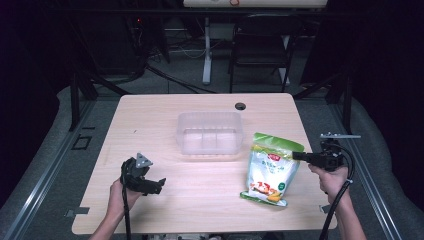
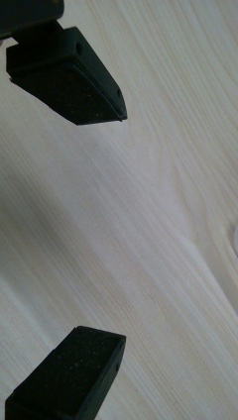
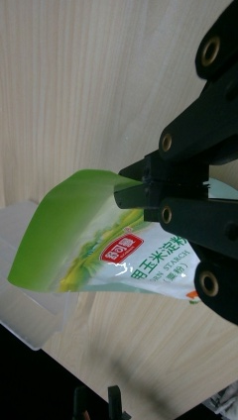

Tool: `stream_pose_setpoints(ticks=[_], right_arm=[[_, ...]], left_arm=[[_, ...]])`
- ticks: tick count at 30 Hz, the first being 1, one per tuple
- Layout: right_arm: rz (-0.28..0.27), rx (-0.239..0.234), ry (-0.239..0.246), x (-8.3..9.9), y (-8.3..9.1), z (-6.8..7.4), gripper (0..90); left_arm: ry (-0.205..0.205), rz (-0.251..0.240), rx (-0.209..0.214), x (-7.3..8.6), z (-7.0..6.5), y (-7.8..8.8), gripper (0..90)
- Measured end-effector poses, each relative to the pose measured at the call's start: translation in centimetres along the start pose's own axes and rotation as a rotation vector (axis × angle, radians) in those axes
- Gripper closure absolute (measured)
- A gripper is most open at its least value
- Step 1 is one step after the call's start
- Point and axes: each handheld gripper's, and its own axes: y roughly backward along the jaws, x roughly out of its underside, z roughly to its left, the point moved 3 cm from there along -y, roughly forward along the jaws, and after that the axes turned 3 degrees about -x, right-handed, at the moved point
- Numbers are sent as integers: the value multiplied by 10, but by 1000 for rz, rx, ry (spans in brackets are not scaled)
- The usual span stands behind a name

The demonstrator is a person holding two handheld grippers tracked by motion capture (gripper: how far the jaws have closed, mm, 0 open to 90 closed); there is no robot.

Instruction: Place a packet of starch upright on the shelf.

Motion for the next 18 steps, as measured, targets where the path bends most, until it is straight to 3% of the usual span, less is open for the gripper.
stream_pose_setpoints(ticks=[5, 18], right_arm=[[-10, -19, 29, -4, 2, 15, 900], [-4, -42, 85, -11, 4, 37, 900]], left_arm=[[6, 0, 2, 0, 0, -1, 16], [9, 2, 4, 1, 1, -1, 13]])
